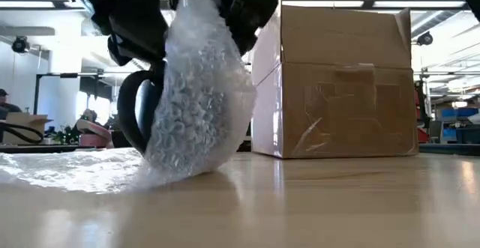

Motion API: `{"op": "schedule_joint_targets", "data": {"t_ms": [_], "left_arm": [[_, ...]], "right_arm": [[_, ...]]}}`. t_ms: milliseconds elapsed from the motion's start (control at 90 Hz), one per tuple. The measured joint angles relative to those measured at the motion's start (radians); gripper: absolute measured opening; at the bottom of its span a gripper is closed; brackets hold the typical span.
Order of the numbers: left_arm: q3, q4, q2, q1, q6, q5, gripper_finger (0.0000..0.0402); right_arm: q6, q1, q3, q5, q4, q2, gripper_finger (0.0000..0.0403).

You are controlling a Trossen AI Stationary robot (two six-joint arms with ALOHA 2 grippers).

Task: Wrap mug
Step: Wrap the black mug with transparent bubble wrap

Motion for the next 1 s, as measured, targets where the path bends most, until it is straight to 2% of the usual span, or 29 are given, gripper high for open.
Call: {"op": "schedule_joint_targets", "data": {"t_ms": [89,144,267,333,456,644,778,1000], "left_arm": [[0.002,0.009,-0.007,0.000,0.002,0.004,0.0075],[0.001,-0.003,-0.013,0.001,0.003,0.014,0.0075],[-0.001,-0.013,-0.020,-0.001,0.008,0.022,0.0075],[-0.005,-0.020,-0.026,-0.002,0.006,0.022,0.0075],[-0.004,-0.015,-0.028,-0.004,0.008,0.014,0.0075],[-0.005,-0.010,-0.031,-0.007,0.009,0.016,0.0075],[-0.006,-0.010,-0.031,-0.008,0.010,0.015,0.0075],[-0.006,-0.009,-0.031,-0.008,0.010,0.015,0.0075]], "right_arm": [[-0.023,-0.001,0.068,0.011,-0.122,0.000,0.0000],[-0.035,-0.005,0.105,0.065,-0.201,0.000,0.0000],[-0.061,-0.021,0.141,0.220,-0.243,-0.052,0.0000],[-0.065,-0.037,0.137,0.253,-0.234,-0.051,0.0000],[-0.047,-0.055,0.107,0.252,-0.217,-0.026,0.0000],[-0.062,-0.074,-0.009,0.245,-0.036,-0.033,0.0000],[-0.064,-0.074,-0.077,0.139,0.106,-0.031,0.0000],[-0.065,-0.042,-0.081,0.113,0.097,-0.040,0.0000]]}}
